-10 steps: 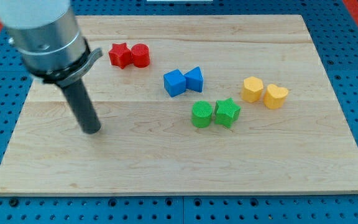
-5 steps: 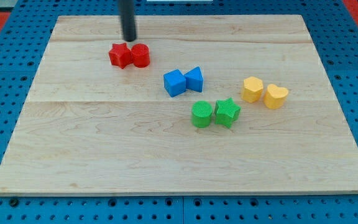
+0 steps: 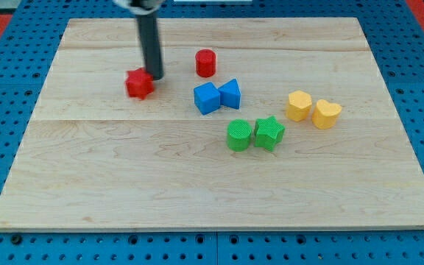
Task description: Push red star diagonally below red circle
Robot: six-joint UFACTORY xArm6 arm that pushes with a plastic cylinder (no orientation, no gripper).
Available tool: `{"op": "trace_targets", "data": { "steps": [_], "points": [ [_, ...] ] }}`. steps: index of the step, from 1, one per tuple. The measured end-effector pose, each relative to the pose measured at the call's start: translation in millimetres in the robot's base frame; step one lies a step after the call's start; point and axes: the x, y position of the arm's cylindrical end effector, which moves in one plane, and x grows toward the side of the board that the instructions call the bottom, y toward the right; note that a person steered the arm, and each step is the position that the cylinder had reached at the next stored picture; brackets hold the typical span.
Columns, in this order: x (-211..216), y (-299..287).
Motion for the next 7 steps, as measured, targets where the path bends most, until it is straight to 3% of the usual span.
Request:
{"op": "trace_targets", "data": {
  "steps": [1,3,4,5,6,7],
  "points": [
    [34.3,-46.9],
    [21.6,-54.3],
    [77.7,-60.3],
    [55.8,-38.0],
    [-7.8,1.1],
    [-43.7,1.1]
  ]
}}
